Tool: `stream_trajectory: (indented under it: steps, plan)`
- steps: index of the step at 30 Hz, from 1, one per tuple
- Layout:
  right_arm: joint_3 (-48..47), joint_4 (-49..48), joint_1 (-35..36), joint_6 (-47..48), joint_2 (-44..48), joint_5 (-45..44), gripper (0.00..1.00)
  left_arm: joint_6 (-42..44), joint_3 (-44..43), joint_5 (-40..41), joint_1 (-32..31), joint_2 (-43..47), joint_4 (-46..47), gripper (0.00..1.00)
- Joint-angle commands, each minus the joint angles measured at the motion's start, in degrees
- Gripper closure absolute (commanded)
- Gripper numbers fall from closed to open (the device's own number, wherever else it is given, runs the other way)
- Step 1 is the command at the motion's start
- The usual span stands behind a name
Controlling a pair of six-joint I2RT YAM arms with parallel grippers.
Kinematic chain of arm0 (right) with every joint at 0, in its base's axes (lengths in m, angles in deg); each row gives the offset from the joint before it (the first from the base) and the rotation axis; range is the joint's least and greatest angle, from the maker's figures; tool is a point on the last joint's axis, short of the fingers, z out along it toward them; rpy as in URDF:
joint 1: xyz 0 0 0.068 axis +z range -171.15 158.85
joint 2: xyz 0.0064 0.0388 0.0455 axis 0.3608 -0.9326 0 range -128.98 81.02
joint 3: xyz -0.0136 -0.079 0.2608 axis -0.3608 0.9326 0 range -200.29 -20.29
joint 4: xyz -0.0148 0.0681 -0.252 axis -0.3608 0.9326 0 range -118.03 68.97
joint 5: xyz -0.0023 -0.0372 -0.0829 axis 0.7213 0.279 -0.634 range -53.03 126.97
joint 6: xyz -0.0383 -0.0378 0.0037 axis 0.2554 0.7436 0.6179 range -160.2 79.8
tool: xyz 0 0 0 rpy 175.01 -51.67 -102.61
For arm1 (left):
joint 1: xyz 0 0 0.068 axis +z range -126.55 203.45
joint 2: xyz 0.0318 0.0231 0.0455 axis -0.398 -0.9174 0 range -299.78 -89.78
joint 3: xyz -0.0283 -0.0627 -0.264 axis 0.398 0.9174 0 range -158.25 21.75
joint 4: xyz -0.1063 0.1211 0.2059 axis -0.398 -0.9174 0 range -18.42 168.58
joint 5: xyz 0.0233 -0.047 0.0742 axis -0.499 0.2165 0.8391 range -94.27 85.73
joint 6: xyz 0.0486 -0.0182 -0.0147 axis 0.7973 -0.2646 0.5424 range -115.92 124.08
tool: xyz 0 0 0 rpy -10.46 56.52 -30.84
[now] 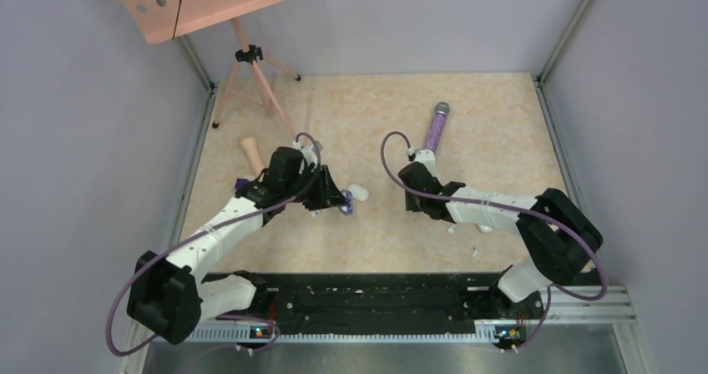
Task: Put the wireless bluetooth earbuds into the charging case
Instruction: Adjust the earbud at the center of the board.
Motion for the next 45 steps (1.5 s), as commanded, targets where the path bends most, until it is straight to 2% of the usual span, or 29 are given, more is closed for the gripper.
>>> stream_trajectory:
  steps: [1, 9, 17, 19, 21, 25, 29, 33, 38, 45]
  plan:
    - [2.45, -5.27, -0.18, 4.89, 7.40, 3.89, 0.69, 3.13, -3.96, -8.26, -0.19, -4.83, 1.48, 1.00]
    - [7.46, -7.51, -0.16, 9.55, 13.02, 9.33, 0.69, 1.53, -7.29, -12.53, -0.61, -13.17, 2.84, 1.00]
    - [8.39, -6.55, 0.95, 14.50, 10.61, 15.74, 0.68, 2.66, -7.78, -10.60, -0.63, -12.79, 0.83, 1.00]
    - [7.92, -5.88, 1.32, 15.98, 10.04, 16.21, 0.62, 2.83, -7.97, -10.37, -0.65, -12.77, 0.34, 1.00]
    - [7.23, -4.65, 1.65, 16.98, 9.44, 15.86, 0.52, 3.03, -8.12, -10.20, -0.67, -12.80, -0.03, 1.00]
    - [7.00, -3.28, 1.64, 14.97, 10.28, 15.23, 0.47, 3.19, -8.72, -10.11, -0.67, -13.14, -0.43, 1.00]
    - [8.28, -3.26, 1.55, 6.60, 14.44, 15.62, 0.47, 3.39, -9.38, -9.68, -0.65, -13.44, -0.89, 1.00]
    - [11.81, -3.73, 1.58, -6.86, 22.01, 14.32, 0.52, 3.25, -9.46, -9.54, -0.62, -13.40, -0.86, 1.00]
    - [18.21, 0.55, -0.08, -33.11, 29.31, 8.84, 0.69, 2.88, -9.10, -9.86, -0.65, -13.37, -0.11, 1.00]
    - [22.67, -3.10, -2.26, -47.41, 28.90, 11.92, 0.68, 3.44, -8.81, -9.56, -0.77, -12.43, -0.49, 1.00]
